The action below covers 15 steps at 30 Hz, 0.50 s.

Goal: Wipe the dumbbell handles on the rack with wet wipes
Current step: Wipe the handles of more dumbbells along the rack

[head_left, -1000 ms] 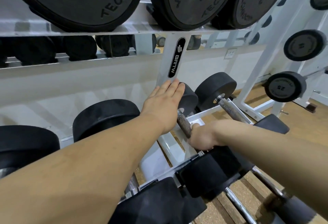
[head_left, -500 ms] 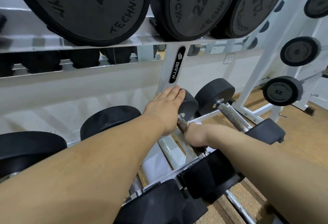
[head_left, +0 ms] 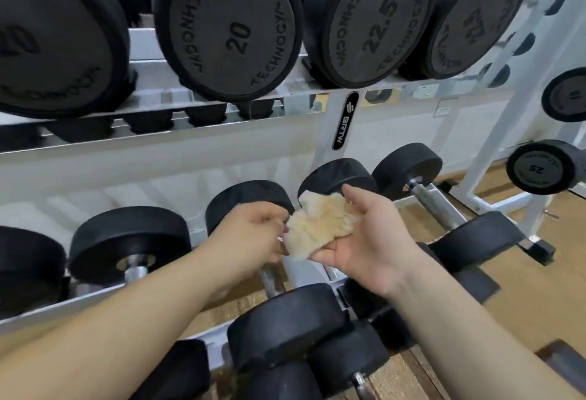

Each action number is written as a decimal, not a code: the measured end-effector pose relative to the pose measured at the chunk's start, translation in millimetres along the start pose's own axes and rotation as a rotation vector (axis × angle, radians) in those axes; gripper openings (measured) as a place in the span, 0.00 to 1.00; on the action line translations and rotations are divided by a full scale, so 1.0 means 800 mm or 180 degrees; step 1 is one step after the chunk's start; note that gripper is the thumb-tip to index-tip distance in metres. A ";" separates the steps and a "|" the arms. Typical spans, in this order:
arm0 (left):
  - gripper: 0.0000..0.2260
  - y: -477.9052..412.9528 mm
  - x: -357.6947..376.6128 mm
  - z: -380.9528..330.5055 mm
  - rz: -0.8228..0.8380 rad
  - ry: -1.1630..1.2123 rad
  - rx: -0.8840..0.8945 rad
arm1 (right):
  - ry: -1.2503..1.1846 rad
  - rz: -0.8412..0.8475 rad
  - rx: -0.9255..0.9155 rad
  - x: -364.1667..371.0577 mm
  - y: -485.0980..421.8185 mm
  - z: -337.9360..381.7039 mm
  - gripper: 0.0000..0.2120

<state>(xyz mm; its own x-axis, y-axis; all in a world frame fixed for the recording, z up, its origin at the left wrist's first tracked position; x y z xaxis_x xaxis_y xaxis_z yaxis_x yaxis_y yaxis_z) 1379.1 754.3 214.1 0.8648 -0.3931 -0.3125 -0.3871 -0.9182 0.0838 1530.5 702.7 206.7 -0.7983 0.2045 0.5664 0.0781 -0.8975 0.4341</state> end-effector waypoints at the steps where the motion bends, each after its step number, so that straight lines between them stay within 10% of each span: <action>1: 0.11 0.017 -0.009 0.002 -0.0030 0.0328 -0.0186 | -0.0002 0.0085 -0.0006 0.014 0.000 -0.010 0.27; 8: 0.04 0.076 -0.064 0.017 -0.0294 0.0699 -0.0173 | 0.0296 0.0413 0.0002 0.091 -0.007 -0.054 0.27; 15: 0.07 0.066 -0.139 0.069 -0.0772 0.0444 -0.0185 | 0.1555 -0.0418 0.0053 0.136 -0.069 -0.091 0.27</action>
<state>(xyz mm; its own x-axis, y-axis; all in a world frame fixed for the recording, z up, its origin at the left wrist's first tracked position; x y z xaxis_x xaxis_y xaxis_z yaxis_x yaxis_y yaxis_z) 1244.8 752.6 200.9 0.9671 -0.1607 -0.1973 -0.1480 -0.9859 0.0778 1395.7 746.3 193.2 -0.9879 0.1048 0.1140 -0.0354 -0.8694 0.4929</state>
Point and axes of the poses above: each hand's wrist, its own y-axis away from the middle knuckle, its own x-axis out of the palm, z = x × y, the point moved 7 cm from there along -y, towards the middle knuckle, and after that the axes turned 6 degrees about x, right-handed, at the moved point
